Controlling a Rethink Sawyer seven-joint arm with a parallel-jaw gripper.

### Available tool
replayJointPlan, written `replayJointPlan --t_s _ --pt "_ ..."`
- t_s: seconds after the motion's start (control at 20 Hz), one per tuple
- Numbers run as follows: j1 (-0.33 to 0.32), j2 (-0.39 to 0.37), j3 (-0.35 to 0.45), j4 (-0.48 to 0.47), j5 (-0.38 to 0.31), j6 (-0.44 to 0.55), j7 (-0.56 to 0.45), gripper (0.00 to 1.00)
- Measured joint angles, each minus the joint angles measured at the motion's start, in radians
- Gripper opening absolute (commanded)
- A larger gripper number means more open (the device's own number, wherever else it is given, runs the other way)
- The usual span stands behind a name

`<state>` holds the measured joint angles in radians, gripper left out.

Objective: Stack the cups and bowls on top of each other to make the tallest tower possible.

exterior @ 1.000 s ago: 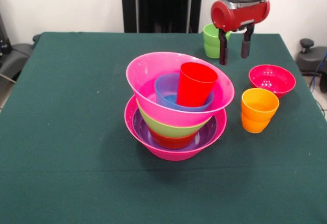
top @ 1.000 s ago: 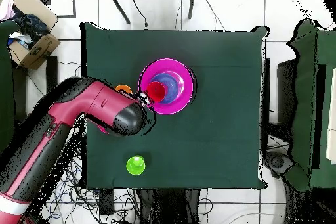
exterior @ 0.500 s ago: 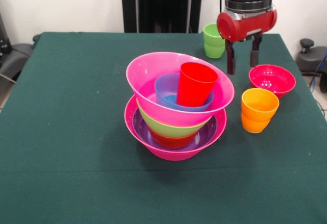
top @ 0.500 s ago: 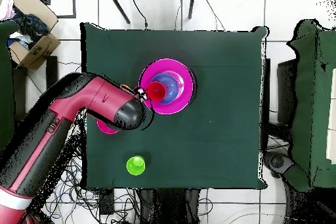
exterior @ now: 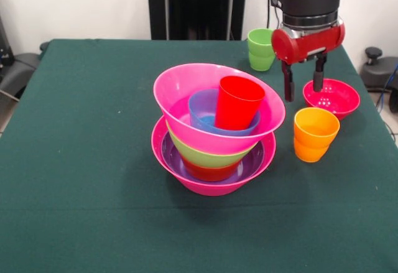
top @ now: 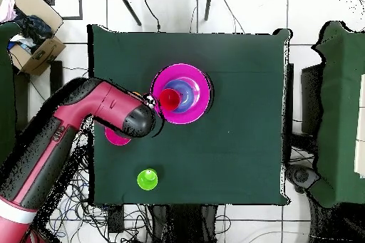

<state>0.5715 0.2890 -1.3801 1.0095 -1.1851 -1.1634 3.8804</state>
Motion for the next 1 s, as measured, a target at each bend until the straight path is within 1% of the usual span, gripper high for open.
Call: replayJointPlan --t_s 0.55,1.0 --pt "0.0 0.011 0.045 -0.003 0.003 0.0 0.0 1.0" --pt "0.0 0.011 0.115 -0.002 0.003 -0.002 0.0 1.0"
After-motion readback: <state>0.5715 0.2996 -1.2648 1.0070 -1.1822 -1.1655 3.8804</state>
